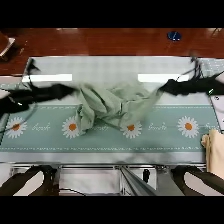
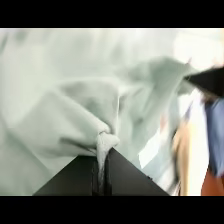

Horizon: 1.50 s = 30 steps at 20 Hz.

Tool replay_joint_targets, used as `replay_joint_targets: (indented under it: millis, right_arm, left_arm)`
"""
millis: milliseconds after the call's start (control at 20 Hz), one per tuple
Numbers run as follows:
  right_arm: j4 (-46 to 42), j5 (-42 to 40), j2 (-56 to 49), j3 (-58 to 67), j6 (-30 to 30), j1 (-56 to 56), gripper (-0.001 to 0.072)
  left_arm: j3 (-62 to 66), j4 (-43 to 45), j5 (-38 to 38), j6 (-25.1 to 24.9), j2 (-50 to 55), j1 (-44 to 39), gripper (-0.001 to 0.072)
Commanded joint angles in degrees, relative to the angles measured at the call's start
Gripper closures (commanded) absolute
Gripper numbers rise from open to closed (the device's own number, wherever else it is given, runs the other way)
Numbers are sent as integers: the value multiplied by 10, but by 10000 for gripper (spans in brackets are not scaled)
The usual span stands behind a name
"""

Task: Fold the shirts.

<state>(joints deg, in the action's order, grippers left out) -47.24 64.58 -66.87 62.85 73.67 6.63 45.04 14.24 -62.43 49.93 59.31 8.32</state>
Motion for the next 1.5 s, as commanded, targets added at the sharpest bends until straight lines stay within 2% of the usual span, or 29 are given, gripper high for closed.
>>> replay_joint_targets:
  millis: [0, 100, 200, 300, 400, 450, 550, 700, 800, 950, 1150, 1300, 1450]
  right_arm:
    - [-104, 38, 60, 249, 61, -4, 691]
    - [-152, 61, 92, 371, 79, -4, 691]
    - [-200, 69, 136, 441, 95, -4, 691]
    - [-253, 69, 193, 461, 109, -4, 691]
    - [-317, 75, 251, 461, 134, -4, 691]
    - [-346, 79, 277, 461, 146, -4, 690]
    - [-393, 94, 319, 461, 157, -4, 691]
    - [-461, 168, 359, 461, 186, -4, 691]
    - [-462, 229, 367, 450, 189, -4, 691]
    - [-456, 258, 385, 365, 195, -4, 691]
    - [-424, 245, 417, 157, 213, -4, 691]
    - [-396, 171, 415, -2, 220, -4, 691]
    - [-394, 83, 380, -129, 236, -4, 690]
  left_arm:
    - [155, -67, 14, 30, -73, 77, 690]
    - [240, -63, 30, 37, -111, 120, 690]
    - [303, -20, 42, 75, -151, 167, 690]
    - [350, 71, 42, 115, -194, 216, 690]
    - [380, 202, 49, 167, -239, 243, 690]
    - [385, 264, 52, 199, -263, 240, 690]
    - [386, 383, 47, 231, -308, 206, 690]
    - [386, 585, 25, 285, -360, 106, 690]
    - [381, 649, -5, 299, -372, 42, 690]
    - [327, 674, -40, 300, -371, -11, 690]
    - [169, 661, -39, 347, -361, -13, 690]
    - [38, 592, -29, 354, -327, -13, 689]
    - [-70, 497, 44, 346, -263, -13, 689]
